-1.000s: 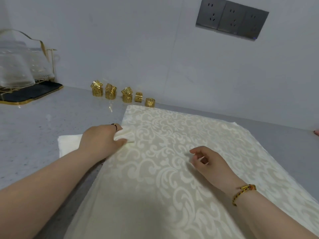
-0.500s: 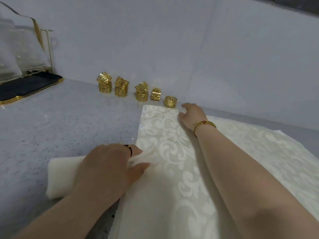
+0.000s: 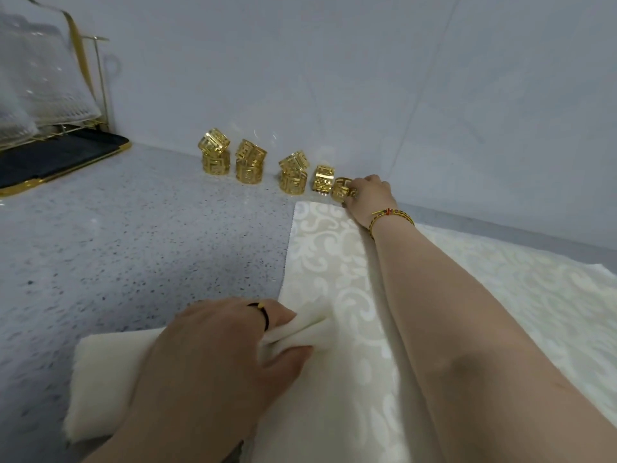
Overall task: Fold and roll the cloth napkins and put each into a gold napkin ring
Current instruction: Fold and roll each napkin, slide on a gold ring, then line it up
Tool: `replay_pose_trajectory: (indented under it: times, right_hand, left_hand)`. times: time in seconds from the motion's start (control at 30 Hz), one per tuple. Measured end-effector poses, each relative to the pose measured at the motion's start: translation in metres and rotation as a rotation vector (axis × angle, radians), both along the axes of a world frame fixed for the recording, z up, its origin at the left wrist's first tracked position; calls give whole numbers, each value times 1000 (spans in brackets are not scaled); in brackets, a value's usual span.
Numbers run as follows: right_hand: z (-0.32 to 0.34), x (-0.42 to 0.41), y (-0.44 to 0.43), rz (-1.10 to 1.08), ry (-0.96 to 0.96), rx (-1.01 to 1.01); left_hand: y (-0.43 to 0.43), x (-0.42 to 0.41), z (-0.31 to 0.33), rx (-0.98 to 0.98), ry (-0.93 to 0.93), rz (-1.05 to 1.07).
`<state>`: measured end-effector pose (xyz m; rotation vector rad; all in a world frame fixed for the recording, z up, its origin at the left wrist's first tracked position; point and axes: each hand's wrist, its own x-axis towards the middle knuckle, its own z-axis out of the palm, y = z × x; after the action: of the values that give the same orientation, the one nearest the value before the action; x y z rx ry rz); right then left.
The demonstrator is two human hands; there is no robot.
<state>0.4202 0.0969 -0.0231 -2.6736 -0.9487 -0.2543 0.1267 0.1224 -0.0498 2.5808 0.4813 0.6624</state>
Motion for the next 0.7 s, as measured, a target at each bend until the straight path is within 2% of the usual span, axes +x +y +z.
replay_pose_trajectory:
  times: [0.1,0.27,0.37,0.57,0.63,0.7]
  right_hand:
    - [2,-2,0,-7,5,69]
    - [8,-15,-11,-35,40,334]
    - [17,-31,-24,-44,63,448]
    - [11,-97,-80,25,137,579]
    - [12,-119,-101,34,182,573]
    - [15,-144,-123,74,218,535]
  left_hand:
    - [-9,1,0,64,-64,-62]
    - [-9,0,-1,88,-60,18]
    - [-11,-2,3,36,-120,43]
    - [-25,-4,12,156,-98,47]
    - [-30,-6,16,75,-96,48]
    - [-35,-8,16,125,-159,17]
